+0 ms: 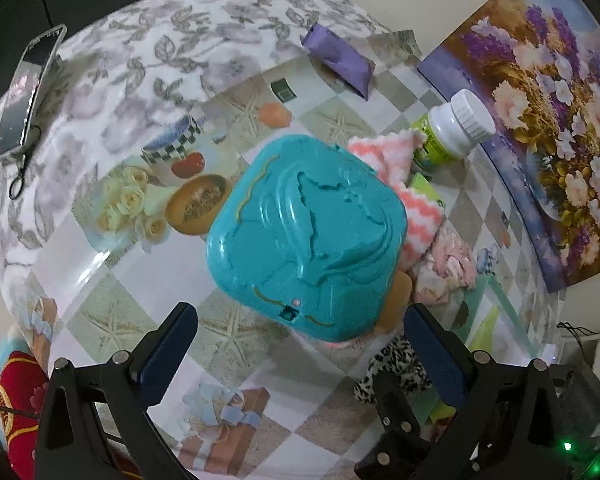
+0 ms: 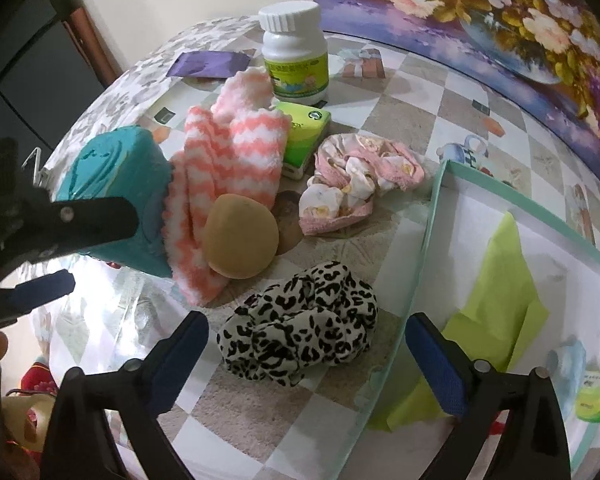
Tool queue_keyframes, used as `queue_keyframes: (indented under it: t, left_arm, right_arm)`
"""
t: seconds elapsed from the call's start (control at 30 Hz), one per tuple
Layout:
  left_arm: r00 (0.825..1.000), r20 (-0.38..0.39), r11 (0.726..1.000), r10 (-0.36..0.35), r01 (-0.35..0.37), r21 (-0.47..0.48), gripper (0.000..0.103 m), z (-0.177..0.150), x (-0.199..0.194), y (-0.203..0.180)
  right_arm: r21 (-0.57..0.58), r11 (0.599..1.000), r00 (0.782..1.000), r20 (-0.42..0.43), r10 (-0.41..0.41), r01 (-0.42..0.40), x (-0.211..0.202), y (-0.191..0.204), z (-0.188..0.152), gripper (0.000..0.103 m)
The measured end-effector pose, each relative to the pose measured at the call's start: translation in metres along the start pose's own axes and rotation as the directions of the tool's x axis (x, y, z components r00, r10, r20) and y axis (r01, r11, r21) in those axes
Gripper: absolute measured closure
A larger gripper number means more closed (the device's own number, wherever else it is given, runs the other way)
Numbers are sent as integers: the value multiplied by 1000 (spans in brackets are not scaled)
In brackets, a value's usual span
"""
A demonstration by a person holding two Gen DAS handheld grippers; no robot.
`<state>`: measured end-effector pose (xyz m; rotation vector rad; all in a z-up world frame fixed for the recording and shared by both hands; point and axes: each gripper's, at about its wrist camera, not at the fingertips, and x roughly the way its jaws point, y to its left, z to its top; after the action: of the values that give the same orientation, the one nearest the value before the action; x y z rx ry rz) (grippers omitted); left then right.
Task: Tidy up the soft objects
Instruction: 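Reach the right gripper to the leopard-print scrunchie and close on it, then grasp the round beige sponge with the left gripper while the right holds the scrunchie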
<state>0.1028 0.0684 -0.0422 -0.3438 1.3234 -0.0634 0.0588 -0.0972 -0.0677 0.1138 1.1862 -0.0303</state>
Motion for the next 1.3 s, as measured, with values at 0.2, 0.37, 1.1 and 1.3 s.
queue_keyframes:
  t: [0.2, 0.37, 1.1, 1.3]
  left_arm:
    - [998, -47, 999, -34, 33, -11, 0, 0, 9, 0]
    - [997, -57, 999, -45, 45, -12, 0, -2, 10, 0]
    - [982, -170, 996, -86, 91, 23, 21, -11, 22, -20]
    - [975, -190, 990, -114, 127, 55, 30, -13, 27, -33]
  right_arm:
    - [-14, 1000, 1000, 9, 3, -3, -5, -1, -1, 12]
    - [-23, 999, 999, 23, 47, -47, -9, 4, 1, 13]
    - [-25, 999, 999, -28, 31, -31, 12, -7, -4, 49]
    - [11, 999, 998, -22, 53, -53, 9, -21, -5, 63]
